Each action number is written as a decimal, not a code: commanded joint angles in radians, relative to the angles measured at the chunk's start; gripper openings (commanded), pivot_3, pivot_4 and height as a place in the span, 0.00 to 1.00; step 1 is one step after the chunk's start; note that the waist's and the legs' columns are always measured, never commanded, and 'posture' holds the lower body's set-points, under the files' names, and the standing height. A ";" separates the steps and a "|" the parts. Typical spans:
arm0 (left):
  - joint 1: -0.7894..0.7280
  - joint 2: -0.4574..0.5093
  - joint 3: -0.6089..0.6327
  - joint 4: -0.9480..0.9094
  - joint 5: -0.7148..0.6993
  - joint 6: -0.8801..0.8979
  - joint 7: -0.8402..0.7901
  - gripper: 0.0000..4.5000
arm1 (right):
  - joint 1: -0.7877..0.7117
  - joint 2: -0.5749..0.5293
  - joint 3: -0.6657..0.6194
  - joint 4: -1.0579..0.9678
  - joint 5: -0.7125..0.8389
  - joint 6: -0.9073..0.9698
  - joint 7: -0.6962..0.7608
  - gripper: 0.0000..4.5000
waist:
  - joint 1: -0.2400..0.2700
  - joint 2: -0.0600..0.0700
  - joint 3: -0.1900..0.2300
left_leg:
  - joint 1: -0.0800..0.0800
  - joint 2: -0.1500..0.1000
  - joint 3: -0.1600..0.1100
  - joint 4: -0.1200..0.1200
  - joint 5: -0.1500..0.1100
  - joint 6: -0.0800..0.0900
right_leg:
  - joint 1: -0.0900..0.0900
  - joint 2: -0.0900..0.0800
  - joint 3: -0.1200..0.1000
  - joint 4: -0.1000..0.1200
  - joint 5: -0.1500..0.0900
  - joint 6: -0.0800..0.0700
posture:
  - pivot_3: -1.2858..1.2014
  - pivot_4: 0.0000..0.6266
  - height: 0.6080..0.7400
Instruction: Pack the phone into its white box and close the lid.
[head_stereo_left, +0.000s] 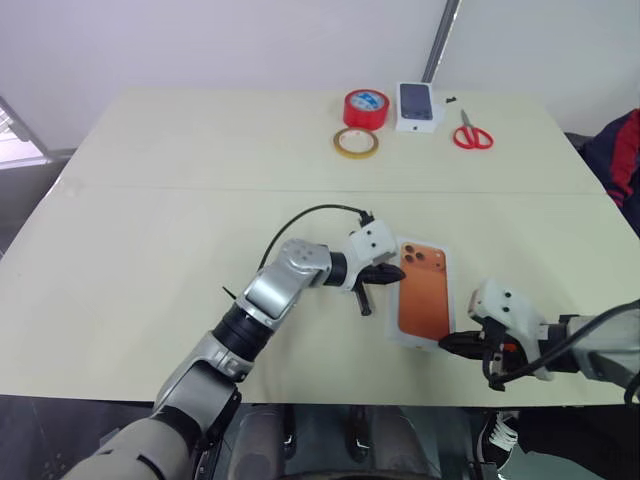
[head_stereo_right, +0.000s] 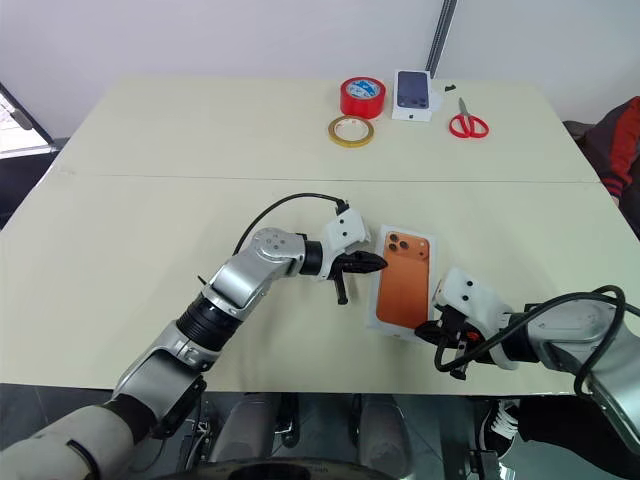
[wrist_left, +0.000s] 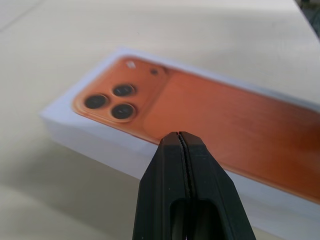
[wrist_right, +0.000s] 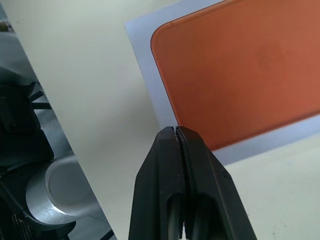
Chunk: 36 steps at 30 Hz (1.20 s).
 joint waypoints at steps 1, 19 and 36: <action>0.006 0.000 -0.020 -0.007 0.011 -0.013 -0.011 0.00 | 0.000 -0.005 0.017 -0.015 -0.013 0.009 -0.028 0.01 | 0.000 0.000 0.000 | 0.000 0.000 0.000 0.000 0.000 0.000 | 0.000 0.000 0.000 0.000 0.000 0.000 | 0.52 0.24 1.00; 0.189 0.208 0.419 -0.309 -0.135 0.079 0.148 0.00 | -0.318 0.132 -0.062 0.308 -0.048 -0.182 -0.120 0.01 | -0.004 0.000 0.000 | 0.001 0.001 0.000 -0.002 0.000 0.000 | 0.000 0.001 0.000 0.000 0.000 0.001 | 0.52 0.24 1.00; 0.659 0.390 0.803 -0.604 -0.223 0.120 0.309 0.00 | -0.568 0.175 0.001 0.880 -0.142 -0.442 0.024 0.01 | 0.000 0.001 0.000 | 0.001 0.000 0.002 -0.001 0.000 0.000 | 0.000 -0.002 -0.001 0.001 0.000 0.000 | 0.52 0.24 1.00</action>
